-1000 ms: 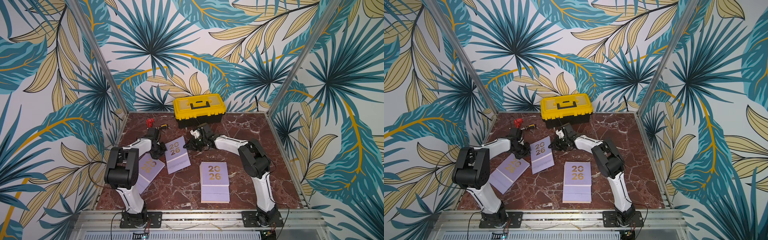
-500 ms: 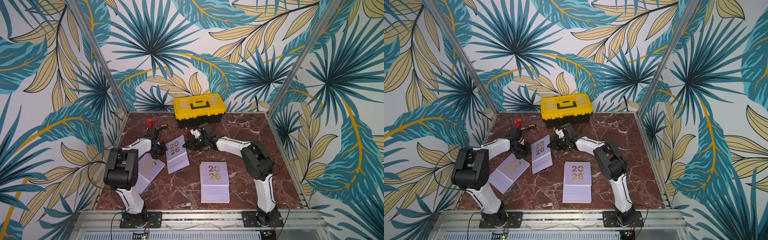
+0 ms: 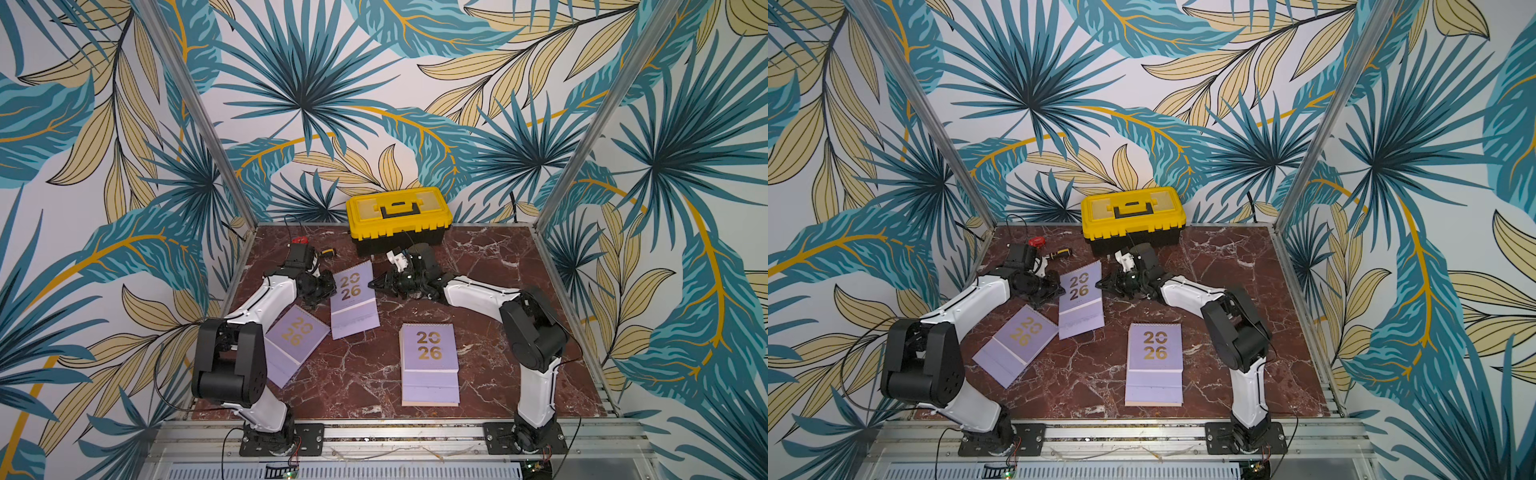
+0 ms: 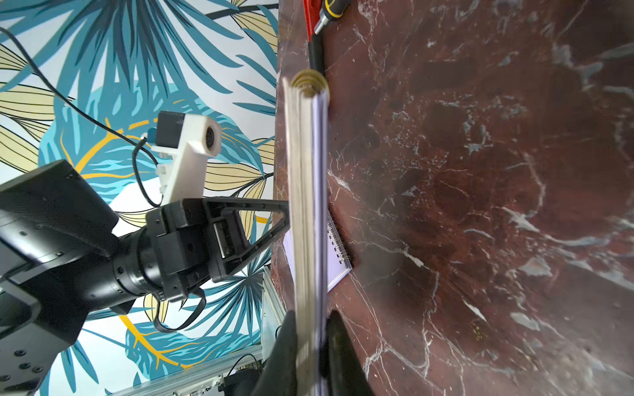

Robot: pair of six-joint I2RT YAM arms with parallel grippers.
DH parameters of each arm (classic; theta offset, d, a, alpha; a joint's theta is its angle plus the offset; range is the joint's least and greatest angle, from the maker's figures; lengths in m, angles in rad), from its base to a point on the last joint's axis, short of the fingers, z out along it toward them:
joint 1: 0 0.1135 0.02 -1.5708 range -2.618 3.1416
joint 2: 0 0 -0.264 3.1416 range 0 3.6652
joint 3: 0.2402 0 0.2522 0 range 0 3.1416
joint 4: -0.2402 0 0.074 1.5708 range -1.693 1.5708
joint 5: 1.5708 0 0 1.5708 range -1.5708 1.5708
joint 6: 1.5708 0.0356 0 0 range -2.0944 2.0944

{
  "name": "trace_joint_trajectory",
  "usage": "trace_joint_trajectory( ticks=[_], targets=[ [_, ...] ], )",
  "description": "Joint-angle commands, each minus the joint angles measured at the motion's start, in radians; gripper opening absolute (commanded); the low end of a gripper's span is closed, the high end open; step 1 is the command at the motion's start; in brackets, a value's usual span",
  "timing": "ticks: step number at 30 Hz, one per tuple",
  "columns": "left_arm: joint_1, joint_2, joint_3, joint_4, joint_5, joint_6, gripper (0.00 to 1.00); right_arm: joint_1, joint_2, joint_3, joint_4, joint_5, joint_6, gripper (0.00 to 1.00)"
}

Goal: Stack the calendars
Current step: Pick up the calendar at the center of the board, then place the calendar at the calendar.

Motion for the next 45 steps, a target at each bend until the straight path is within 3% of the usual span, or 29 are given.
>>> trace_joint_trajectory(
  ticks=[1, 10, 20, 25, 34, 45],
  targets=[
    [0.000, -0.047, 0.019, -0.022, 0.027, -0.014, 0.00, -0.025, -0.075, -0.058, 0.048, -0.030, -0.014, 0.00],
    [-0.010, -0.152, -0.003, -0.028, 0.089, -0.052, 0.00, -0.096, -0.292, -0.259, -0.017, -0.041, -0.079, 0.00],
    [-0.133, -0.216, -0.028, -0.026, 0.105, -0.102, 0.00, -0.190, -0.588, -0.534, -0.056, -0.087, -0.087, 0.00],
    [-0.165, -0.249, -0.058, -0.026, 0.099, -0.121, 0.00, -0.226, -0.762, -0.625, -0.191, -0.113, -0.123, 0.00],
    [-0.285, -0.221, -0.117, 0.003, 0.058, -0.158, 0.00, -0.324, -1.073, -0.757, -0.509, -0.124, -0.172, 0.00],
    [-0.444, -0.118, -0.156, 0.133, 0.044, -0.244, 0.00, -0.361, -1.230, -0.821, -0.693, -0.120, -0.193, 0.00]
  ],
)
